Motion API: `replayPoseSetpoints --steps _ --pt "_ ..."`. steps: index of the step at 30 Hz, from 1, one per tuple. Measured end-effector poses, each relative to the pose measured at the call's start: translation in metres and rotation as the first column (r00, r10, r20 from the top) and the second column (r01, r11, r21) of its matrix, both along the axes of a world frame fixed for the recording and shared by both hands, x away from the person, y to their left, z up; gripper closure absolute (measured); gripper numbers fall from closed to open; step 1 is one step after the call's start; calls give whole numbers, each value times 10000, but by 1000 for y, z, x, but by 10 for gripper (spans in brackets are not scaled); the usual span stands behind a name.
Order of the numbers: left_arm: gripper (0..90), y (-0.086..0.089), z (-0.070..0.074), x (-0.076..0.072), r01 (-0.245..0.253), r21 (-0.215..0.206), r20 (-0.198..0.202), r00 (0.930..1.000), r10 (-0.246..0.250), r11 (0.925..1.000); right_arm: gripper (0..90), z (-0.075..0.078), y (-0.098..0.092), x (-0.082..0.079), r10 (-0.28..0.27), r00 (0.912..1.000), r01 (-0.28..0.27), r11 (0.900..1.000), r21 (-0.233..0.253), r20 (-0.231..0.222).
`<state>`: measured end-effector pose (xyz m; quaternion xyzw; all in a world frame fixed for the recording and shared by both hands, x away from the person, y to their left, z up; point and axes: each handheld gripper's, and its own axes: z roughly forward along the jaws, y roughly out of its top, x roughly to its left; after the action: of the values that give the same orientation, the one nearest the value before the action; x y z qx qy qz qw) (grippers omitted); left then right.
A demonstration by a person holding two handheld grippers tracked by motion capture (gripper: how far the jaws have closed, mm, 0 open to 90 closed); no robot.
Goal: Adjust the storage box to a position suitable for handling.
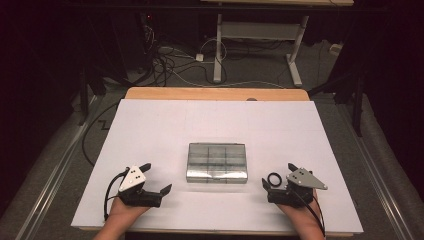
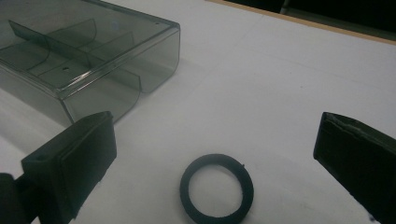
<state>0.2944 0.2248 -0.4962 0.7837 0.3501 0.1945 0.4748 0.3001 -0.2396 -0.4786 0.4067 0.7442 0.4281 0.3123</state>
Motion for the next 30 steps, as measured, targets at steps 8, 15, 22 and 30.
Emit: replayPoseSetpoints --steps 8,15,22,30 --pt "0 0 0 0 -45 58 -10 10000 45 10000 0 0 -1 0 21 10000 -21 10000 24 47" --pt "4 0 0 1 -31 -22 -53 10000 31 10000 1 0 -1 0 25 10000 -25 10000 64 23" --pt "81 1 0 1 28 -92 -67 10000 -29 10000 1 0 -1 0 29 10000 -29 10000 91 2" --pt "169 2 0 1 99 -126 -57 9999 -99 9999 1 0 -1 0 19 10000 -19 10000 95 -21"
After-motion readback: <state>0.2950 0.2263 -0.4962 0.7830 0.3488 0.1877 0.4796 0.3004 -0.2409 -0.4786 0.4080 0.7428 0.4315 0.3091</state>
